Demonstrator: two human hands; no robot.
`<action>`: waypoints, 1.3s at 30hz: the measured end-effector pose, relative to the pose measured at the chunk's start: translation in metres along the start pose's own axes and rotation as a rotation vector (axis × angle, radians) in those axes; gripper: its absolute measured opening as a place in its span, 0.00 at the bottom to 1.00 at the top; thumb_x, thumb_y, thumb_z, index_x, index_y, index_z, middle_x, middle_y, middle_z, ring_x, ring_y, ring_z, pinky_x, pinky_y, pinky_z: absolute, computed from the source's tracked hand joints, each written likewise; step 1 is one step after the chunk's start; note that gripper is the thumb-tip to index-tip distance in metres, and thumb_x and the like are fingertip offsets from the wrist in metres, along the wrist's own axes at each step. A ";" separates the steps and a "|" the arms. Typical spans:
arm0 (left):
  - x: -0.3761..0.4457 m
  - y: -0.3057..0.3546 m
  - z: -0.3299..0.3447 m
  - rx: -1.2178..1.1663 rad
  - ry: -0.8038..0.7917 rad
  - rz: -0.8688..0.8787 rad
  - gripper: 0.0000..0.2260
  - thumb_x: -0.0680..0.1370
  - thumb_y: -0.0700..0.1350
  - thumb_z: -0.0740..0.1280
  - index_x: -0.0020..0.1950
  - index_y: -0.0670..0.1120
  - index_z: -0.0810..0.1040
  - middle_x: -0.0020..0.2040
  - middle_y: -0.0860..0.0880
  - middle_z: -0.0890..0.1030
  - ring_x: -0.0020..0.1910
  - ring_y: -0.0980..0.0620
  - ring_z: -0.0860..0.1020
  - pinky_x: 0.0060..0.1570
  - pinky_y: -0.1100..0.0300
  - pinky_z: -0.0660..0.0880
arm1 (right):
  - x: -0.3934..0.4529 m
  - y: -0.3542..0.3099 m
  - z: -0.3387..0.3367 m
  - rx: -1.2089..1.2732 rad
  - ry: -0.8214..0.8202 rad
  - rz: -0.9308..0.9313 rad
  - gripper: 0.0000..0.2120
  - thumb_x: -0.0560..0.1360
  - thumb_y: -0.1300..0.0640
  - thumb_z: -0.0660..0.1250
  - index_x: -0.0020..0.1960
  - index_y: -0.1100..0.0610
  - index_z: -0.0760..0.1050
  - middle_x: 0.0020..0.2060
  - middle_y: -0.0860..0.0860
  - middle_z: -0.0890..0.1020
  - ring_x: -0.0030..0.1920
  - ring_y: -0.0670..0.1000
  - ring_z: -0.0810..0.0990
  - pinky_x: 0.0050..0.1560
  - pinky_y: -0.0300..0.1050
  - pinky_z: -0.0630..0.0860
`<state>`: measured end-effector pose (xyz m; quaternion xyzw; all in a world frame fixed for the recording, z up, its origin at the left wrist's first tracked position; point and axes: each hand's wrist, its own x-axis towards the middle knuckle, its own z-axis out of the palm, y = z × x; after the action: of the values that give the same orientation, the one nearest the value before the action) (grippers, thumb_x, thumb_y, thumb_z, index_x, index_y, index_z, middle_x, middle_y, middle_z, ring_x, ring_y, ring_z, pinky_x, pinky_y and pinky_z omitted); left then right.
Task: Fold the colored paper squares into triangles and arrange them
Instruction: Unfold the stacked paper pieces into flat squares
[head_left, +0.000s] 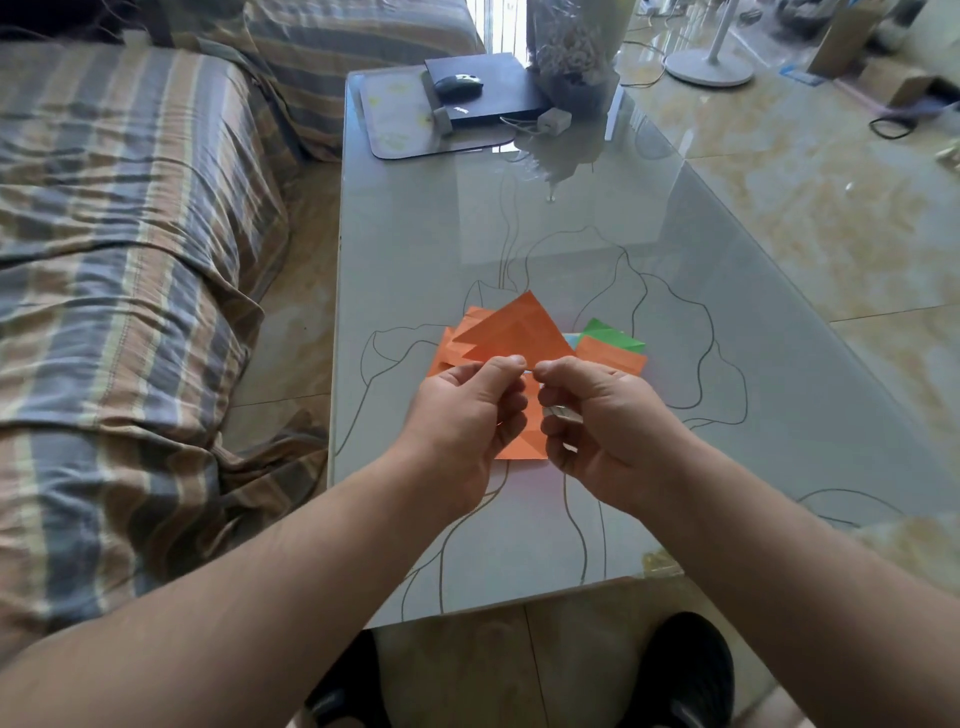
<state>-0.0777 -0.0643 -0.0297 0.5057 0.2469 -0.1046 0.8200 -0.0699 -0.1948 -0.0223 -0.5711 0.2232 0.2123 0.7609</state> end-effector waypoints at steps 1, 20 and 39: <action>0.001 0.002 -0.001 -0.006 0.015 -0.003 0.05 0.78 0.40 0.73 0.45 0.43 0.78 0.35 0.49 0.80 0.33 0.54 0.78 0.37 0.61 0.78 | 0.001 -0.002 -0.001 0.009 0.020 0.005 0.06 0.75 0.58 0.74 0.40 0.53 0.80 0.31 0.48 0.79 0.28 0.49 0.73 0.33 0.42 0.70; -0.007 0.009 -0.005 0.050 -0.034 -0.294 0.18 0.76 0.52 0.75 0.29 0.50 0.76 0.30 0.52 0.69 0.27 0.54 0.66 0.32 0.61 0.65 | 0.025 -0.005 -0.027 -1.266 0.198 -1.232 0.05 0.73 0.49 0.71 0.42 0.47 0.85 0.45 0.45 0.83 0.45 0.58 0.78 0.43 0.56 0.79; 0.007 0.025 -0.032 1.305 -0.047 1.024 0.12 0.74 0.60 0.67 0.48 0.58 0.87 0.48 0.61 0.83 0.53 0.51 0.78 0.55 0.44 0.76 | 0.013 -0.014 -0.026 -1.038 0.011 -0.978 0.04 0.70 0.55 0.78 0.42 0.46 0.86 0.46 0.42 0.82 0.48 0.46 0.81 0.50 0.43 0.78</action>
<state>-0.0706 -0.0244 -0.0256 0.9273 -0.1413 0.1489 0.3131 -0.0533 -0.2225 -0.0254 -0.8955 -0.1846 -0.0772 0.3976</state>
